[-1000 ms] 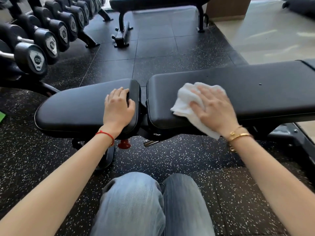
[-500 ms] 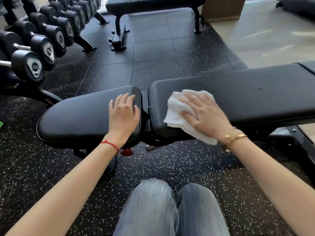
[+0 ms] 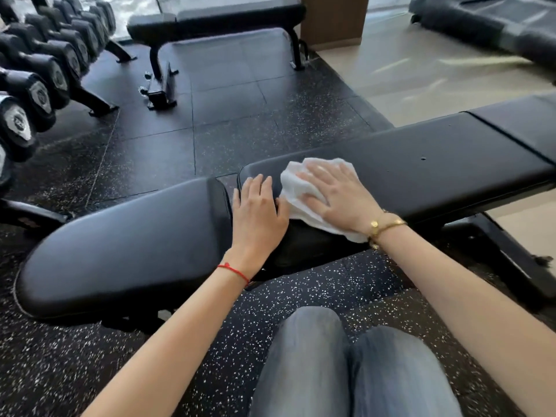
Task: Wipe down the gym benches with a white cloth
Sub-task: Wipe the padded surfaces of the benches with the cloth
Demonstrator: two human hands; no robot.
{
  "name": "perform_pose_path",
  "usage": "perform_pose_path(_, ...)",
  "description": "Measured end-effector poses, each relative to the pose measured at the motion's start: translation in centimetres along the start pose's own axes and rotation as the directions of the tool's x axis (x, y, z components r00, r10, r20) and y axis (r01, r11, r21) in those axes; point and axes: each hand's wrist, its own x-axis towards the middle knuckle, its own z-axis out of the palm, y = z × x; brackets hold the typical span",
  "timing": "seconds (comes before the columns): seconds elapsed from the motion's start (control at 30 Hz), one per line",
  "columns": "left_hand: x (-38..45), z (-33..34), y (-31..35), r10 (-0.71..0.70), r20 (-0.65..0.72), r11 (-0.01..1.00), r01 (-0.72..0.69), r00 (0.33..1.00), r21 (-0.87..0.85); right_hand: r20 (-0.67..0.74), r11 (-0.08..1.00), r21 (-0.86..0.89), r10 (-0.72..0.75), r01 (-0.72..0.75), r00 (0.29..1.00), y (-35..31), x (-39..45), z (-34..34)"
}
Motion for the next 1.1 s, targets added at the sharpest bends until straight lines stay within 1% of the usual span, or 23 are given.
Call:
perform_pose_path(0.07, 0.1, 0.3, 0.5, 0.009, 0.022, 1.0, -0.009, 1.0, -0.013, -0.014, 1.0, 0.025, 0.012, -0.012, 1.0, 1.1, -2.0, -0.3)
perform_pose_path(0.13, 0.1, 0.7, 1.0, 0.024, 0.039, 1.0, -0.024, 0.999, -0.006, -0.015, 0.996, 0.016, 0.083, -0.083, 0.996, 2.7, -2.6, -0.5)
perform_pose_path(0.27, 0.0, 1.1, 1.8, 0.005, 0.066, 1.0, -0.006, 0.998, 0.013, 0.033, 0.956, -0.023, 0.294, -0.293, 0.955, 5.5, 0.4, -1.2)
perform_pose_path(0.33, -0.1, 1.3, 2.2, -0.007, 0.066, 1.0, 0.006, 0.998, 0.014, 0.054, 0.948, -0.031, 0.317, -0.316, 0.947, 5.6, 2.0, -1.3)
perform_pose_path(0.4, -0.3, 1.5, 2.4, -0.023, 0.068, 1.0, 0.023, 0.997, 0.014, 0.059, 0.967, -0.013, 0.254, -0.254, 0.965, 5.1, 2.0, -1.0)
perform_pose_path(0.5, -0.4, 1.7, 2.7, -0.057, 0.064, 0.998, 0.056, 0.996, 0.023, 0.021, 0.997, -0.01, 0.077, -0.077, 0.997, 4.8, -0.6, -0.8)
perform_pose_path(0.57, -0.6, 2.0, 3.3, -0.094, 0.05, 0.995, 0.093, 0.994, 0.035, -0.007, 1.0, -0.009, -0.019, 0.019, 1.0, 5.6, -3.0, -1.0)
perform_pose_path(0.6, -0.7, 2.2, 3.8, -0.117, 0.04, 0.993, 0.116, 0.992, 0.036, -0.02, 0.999, 0.006, -0.04, 0.04, 0.999, 6.4, -4.1, -1.1)
perform_pose_path(0.63, -0.7, 2.4, 4.3, -0.14, 0.028, 0.99, 0.139, 0.99, 0.036, -0.037, 0.999, 0.024, -0.044, 0.045, 0.998, 7.6, -4.8, -1.2)
perform_pose_path(0.7, -0.6, 2.7, 5.1, -0.185, -0.001, 0.982, 0.185, 0.983, 0.045, -0.059, 0.999, 0.046, -0.003, 0.006, 0.998, 10.6, -4.8, -1.3)
perform_pose_path(0.8, -0.6, 2.8, 5.6, -0.218, -0.048, 0.973, 0.221, 0.975, 0.063, 0.002, 0.994, -0.001, 0.105, -0.105, 0.994, 14.3, -0.9, -1.5)
perform_pose_path(0.87, -0.6, 2.8, 5.6, -0.214, -0.077, 0.973, 0.219, 0.974, 0.072, 0.024, 0.992, -0.019, 0.122, -0.121, 0.992, 14.2, 2.8, -1.5)
perform_pose_path(0.9, -0.5, 2.8, 5.5, -0.211, -0.09, 0.973, 0.218, 0.973, 0.079, 0.033, 0.995, -0.018, 0.096, -0.095, 0.995, 13.4, 4.2, -1.4)
perform_pose_path(1.0, -0.5, 2.8, 5.6, -0.216, -0.115, 0.972, 0.225, 0.97, 0.073, 0.057, 0.996, -0.026, -0.085, 0.087, 0.995, 10.4, 4.8, -1.1)
perform_pose_path(1.1, -0.7, 2.5, 5.8, -0.224, -0.116, 0.971, 0.231, 0.968, 0.057, 0.044, 0.946, -0.007, -0.323, 0.324, 0.945, 10.7, 0.5, -1.2)
